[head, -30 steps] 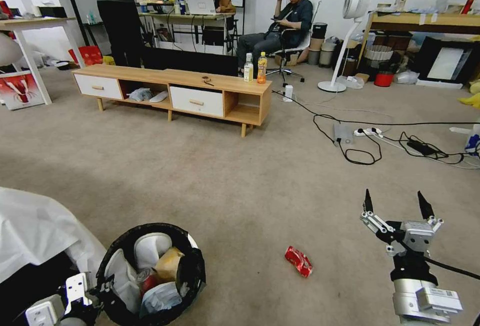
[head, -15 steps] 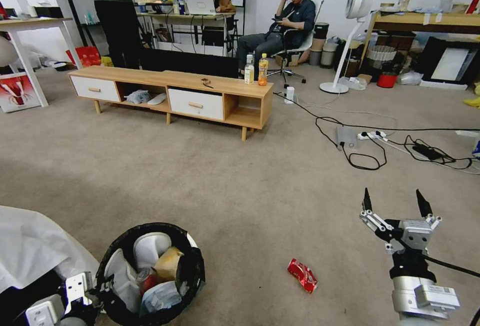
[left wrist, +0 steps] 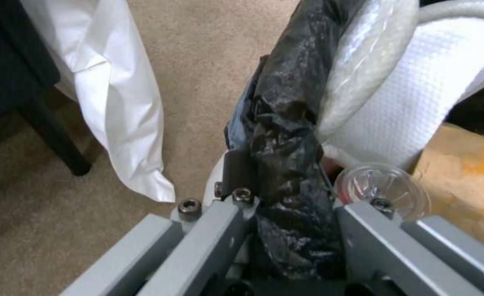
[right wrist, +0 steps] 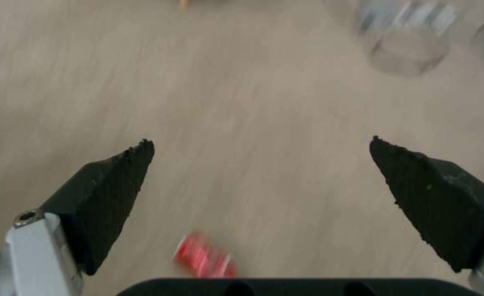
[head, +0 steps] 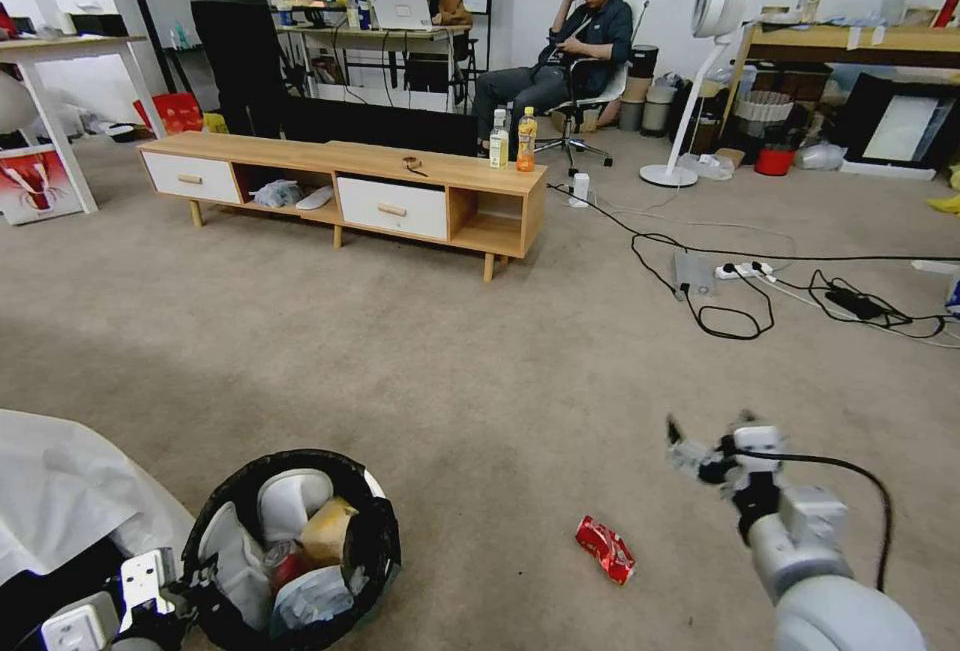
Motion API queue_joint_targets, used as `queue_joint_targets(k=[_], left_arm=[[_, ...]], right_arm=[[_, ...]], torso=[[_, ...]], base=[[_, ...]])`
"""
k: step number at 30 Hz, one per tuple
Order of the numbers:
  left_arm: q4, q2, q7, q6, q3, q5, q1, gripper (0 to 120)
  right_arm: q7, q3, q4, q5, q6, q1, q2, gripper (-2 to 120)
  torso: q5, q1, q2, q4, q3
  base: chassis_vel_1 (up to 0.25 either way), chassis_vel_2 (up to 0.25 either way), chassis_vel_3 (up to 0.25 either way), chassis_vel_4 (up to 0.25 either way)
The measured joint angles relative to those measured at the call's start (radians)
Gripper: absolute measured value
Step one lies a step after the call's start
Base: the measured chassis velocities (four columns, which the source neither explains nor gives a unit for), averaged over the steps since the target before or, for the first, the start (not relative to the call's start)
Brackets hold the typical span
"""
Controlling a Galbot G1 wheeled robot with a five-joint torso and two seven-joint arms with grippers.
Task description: Pick up the trash bin and place the garbage on the floor into it.
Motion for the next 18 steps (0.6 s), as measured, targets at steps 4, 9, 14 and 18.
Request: queue_joint_targets(k=[4,9,14,18], left_arm=[[0.002,-0.001,0.0,0.0,-0.002,0.0,0.001,3],[0.005,0.0,0.002,-0.003,-0.005,0.0,0.003,3],[0.009,-0.001,0.003,-0.004,-0.006,0.0,0.004,3],[0.015,-0.003,0.003,-0.006,-0.006,0.002,0.005,3]], right_arm=[[0.019,-0.051,-0.021,0.082,-0.077,0.041,-0.02,100],[0.008,-0.141,-0.088,0.139,-0.147,0.111,-0.057,100],[-0.051,-0.204,-0.16,0.067,-0.148,0.142,-0.095,100],[-0.068,-0.286,-0.233,0.011,-0.144,0.179,-0.119,100]], torso=[[-0.0001,0.0,0.0,-0.0003,0.0],[-0.0002,0.0,0.0,-0.0001,0.0],[-0.0001,0.0,0.0,-0.0003,0.0],[0.0,0.0,0.0,-0.0004,0.0]], base=[[0.0,0.0,0.0,0.0],[0.0,0.0,0.0,0.0],[0.0,0.0,0.0,0.0],[0.0,0.0,0.0,0.0]])
